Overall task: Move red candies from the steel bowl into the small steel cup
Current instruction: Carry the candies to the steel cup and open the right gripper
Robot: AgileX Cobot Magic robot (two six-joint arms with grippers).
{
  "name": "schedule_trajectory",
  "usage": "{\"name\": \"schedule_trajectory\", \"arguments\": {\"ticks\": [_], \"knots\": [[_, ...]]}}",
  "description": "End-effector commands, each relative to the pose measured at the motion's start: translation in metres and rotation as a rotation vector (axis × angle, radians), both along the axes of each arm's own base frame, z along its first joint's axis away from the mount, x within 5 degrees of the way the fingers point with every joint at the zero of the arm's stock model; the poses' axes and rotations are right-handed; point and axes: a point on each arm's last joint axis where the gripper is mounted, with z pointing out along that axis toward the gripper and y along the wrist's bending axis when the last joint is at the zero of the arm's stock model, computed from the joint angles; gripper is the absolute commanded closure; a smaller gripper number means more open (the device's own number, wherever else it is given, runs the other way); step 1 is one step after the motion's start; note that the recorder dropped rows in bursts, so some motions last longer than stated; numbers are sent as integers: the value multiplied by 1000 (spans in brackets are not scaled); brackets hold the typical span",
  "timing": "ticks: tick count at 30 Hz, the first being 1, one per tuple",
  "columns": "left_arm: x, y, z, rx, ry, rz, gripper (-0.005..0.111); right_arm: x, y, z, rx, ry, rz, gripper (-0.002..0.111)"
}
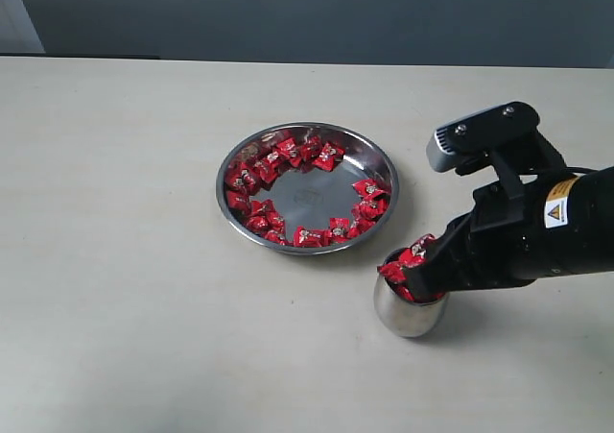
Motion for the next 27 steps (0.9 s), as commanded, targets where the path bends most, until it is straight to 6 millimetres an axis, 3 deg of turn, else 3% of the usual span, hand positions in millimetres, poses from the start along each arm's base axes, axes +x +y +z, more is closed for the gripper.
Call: {"name": "schedule_trajectory", "arguments": {"ticks": [1, 11, 24, 27], "knots": [[0, -1, 0, -8, -8, -8, 106, 0, -2, -4, -36, 10, 11, 109], [0, -1, 0, -8, -8, -8, 106, 11, 4, -28, -88, 65, 6, 109], [0, -1, 0, -8, -8, -8, 106, 13, 5, -33, -100, 80, 7, 109], [0, -1, 0, -8, -8, -8, 106, 12, 4, -33, -105, 88, 9, 103]]}}
